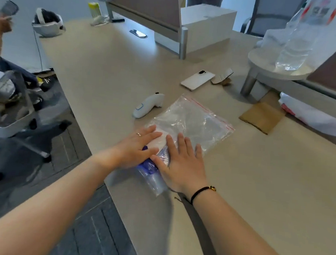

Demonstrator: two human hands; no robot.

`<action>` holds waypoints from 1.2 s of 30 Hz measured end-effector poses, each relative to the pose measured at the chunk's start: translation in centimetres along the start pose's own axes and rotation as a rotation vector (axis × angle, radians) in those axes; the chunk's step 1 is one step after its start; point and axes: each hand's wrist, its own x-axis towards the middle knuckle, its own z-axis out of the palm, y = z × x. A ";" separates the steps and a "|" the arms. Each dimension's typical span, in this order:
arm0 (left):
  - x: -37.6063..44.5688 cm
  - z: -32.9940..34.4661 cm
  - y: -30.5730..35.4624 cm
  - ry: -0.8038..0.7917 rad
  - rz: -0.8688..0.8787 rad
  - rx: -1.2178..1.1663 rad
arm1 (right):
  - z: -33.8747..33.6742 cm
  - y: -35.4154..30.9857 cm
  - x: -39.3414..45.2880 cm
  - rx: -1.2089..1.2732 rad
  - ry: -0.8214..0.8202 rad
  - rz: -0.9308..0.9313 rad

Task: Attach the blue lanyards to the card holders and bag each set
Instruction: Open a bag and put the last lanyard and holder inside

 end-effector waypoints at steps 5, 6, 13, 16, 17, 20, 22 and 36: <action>-1.1 -2.3 2.9 -0.186 -0.155 0.037 | -4.4 -0.3 0.6 0.150 -0.285 0.066; -1.2 -2.9 3.4 -0.202 -0.207 0.015 | -6.0 -0.4 0.8 0.242 -0.325 0.097; 1.5 -5.7 4.6 -0.041 -0.384 -0.339 | -11.2 2.0 -0.4 0.743 -0.019 0.474; 2.9 -4.2 3.7 0.002 -0.477 -0.293 | -7.7 2.8 -1.8 0.496 -0.070 0.491; 3.0 -3.5 3.8 0.006 -0.503 -0.259 | -6.5 2.8 -2.2 0.450 -0.124 0.485; 3.4 -2.6 4.1 0.066 -0.547 -0.204 | -4.7 2.6 -2.1 0.371 -0.174 0.504; 4.0 -2.8 3.8 0.097 -0.558 -0.225 | -4.6 2.6 -1.5 0.359 -0.175 0.521; 6.0 -6.0 4.1 -0.137 -0.635 -0.699 | -7.2 2.9 -2.0 0.747 0.035 0.683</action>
